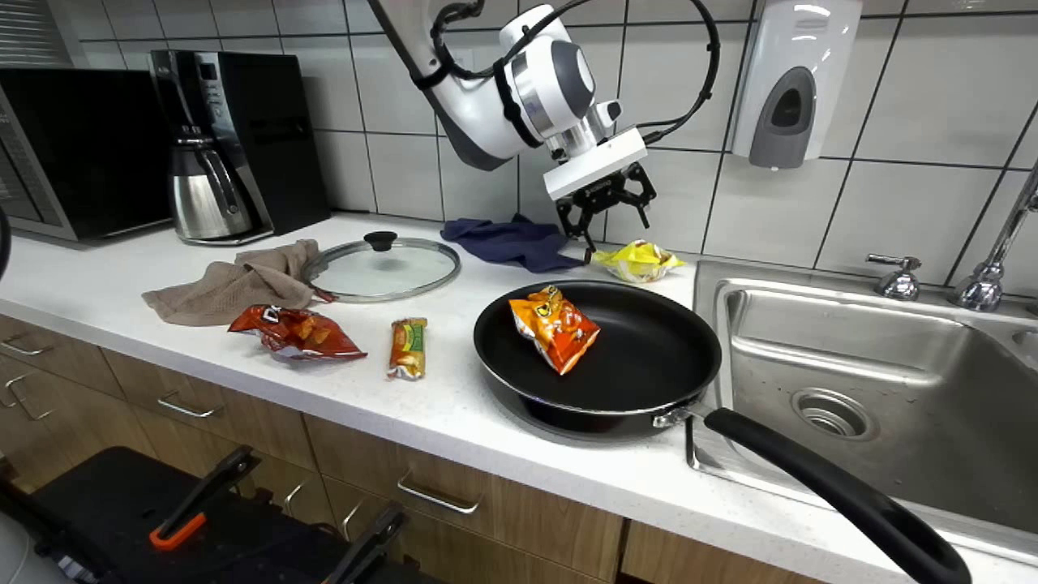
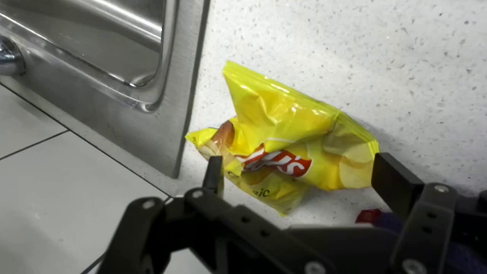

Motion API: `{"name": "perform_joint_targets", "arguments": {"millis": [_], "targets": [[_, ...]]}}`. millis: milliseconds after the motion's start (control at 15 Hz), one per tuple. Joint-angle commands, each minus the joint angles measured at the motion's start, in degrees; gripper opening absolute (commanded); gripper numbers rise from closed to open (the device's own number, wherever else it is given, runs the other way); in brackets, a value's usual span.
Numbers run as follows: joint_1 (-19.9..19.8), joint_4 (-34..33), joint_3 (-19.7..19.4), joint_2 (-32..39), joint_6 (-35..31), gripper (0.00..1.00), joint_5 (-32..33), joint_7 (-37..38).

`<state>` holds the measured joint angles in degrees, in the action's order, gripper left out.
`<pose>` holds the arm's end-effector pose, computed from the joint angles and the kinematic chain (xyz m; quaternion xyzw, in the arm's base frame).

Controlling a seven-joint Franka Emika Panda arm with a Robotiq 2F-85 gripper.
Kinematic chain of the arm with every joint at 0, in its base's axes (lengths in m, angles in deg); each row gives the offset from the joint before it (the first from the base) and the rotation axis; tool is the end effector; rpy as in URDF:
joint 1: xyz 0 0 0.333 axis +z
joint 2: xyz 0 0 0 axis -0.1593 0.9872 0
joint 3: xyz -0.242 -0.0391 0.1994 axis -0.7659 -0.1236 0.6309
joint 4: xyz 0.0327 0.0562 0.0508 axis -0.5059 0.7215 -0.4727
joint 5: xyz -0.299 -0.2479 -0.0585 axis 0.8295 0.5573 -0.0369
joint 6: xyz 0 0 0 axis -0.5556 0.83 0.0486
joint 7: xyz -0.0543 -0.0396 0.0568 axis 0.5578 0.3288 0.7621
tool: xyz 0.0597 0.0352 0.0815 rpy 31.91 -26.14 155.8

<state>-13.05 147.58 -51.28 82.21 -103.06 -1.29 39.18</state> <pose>0.6559 -0.1736 0.2755 0.9470 0.1915 0.1007 0.2374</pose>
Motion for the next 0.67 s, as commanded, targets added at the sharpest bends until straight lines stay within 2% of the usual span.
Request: {"name": "perform_joint_targets", "arguments": {"millis": [0, 600], "targets": [[0.3, 1.9, 0.6, -1.6, -0.8, 1.00, 2.1, -3.1], [0.3, 1.5, 1.1, -1.4, -1.6, 1.00, 1.1, -3.1]]}}
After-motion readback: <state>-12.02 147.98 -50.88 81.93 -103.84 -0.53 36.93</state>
